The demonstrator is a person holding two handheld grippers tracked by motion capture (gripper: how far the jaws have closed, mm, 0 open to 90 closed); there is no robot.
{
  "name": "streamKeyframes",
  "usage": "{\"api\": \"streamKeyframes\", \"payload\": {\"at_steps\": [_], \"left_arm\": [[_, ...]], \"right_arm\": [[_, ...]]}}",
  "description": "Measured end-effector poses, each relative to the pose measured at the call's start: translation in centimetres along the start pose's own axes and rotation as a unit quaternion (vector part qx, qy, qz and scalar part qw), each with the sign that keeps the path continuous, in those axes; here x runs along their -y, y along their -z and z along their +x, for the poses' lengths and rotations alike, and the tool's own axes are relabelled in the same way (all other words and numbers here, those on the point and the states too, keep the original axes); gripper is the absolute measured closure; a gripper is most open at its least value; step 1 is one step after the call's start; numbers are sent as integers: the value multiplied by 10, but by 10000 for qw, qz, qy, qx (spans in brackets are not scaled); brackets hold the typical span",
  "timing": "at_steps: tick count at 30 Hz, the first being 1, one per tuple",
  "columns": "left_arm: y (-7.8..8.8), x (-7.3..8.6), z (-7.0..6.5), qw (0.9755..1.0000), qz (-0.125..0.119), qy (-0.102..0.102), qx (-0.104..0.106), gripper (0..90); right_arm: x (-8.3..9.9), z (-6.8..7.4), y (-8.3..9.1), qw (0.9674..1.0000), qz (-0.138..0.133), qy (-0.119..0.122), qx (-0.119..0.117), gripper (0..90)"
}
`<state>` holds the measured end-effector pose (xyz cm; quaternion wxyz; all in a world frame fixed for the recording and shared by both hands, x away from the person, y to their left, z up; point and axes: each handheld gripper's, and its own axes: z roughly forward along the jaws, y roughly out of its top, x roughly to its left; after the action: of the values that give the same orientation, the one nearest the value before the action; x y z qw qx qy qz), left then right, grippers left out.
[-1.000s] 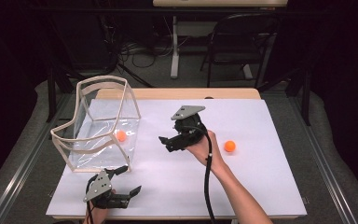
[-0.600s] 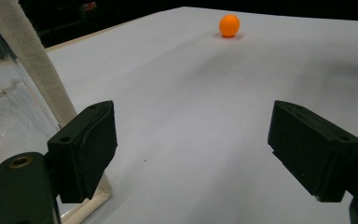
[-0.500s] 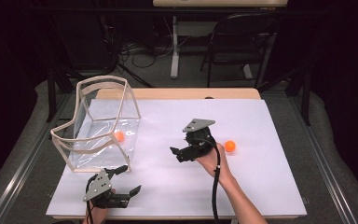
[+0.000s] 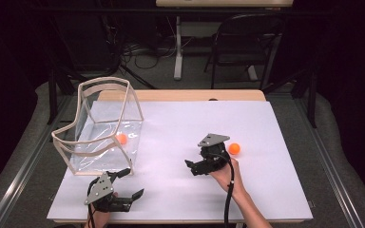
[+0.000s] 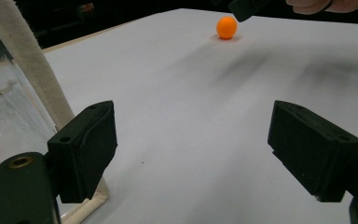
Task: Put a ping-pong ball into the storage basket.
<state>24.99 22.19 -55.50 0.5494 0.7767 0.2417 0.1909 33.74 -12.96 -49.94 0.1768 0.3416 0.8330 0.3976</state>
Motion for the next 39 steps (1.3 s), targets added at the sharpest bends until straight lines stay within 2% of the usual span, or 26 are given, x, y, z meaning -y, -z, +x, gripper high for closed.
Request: {"api": "streamKeyframes", "payload": {"at_steps": [7,10,16,17,18,21,28,29,31,39], "left_arm": [[-1,-1,-1,10000,5,-31,31,157],[-1,-1,0,10000,15,-32,27,157],[-2,-1,0,10000,-4,-21,35,157],[-2,-1,-1,10000,23,-35,-15,157],[-2,-1,-1,10000,22,-30,44,157],[-2,-1,-2,10000,-1,-46,26,157],[-3,-2,-4,10000,15,-71,53,157],[-3,-2,-5,9999,39,-98,9,157],[-3,-2,-5,9999,22,-99,59,157],[-2,-2,-4,9999,26,-86,44,157]], "right_arm": [[16,-2,7,9999,2,-26,106,66],[22,-3,9,9998,67,-90,137,65],[36,-4,13,9995,205,-25,249,64],[37,-6,14,9994,203,-47,272,63],[38,-7,15,9994,199,-95,285,62],[40,-10,19,9993,107,-159,312,63],[45,-13,20,9992,166,-229,287,64],[47,-14,20,9991,179,-250,298,63],[48,-15,20,9989,209,-264,334,62],[54,-21,22,9983,247,-317,428,57]]}}
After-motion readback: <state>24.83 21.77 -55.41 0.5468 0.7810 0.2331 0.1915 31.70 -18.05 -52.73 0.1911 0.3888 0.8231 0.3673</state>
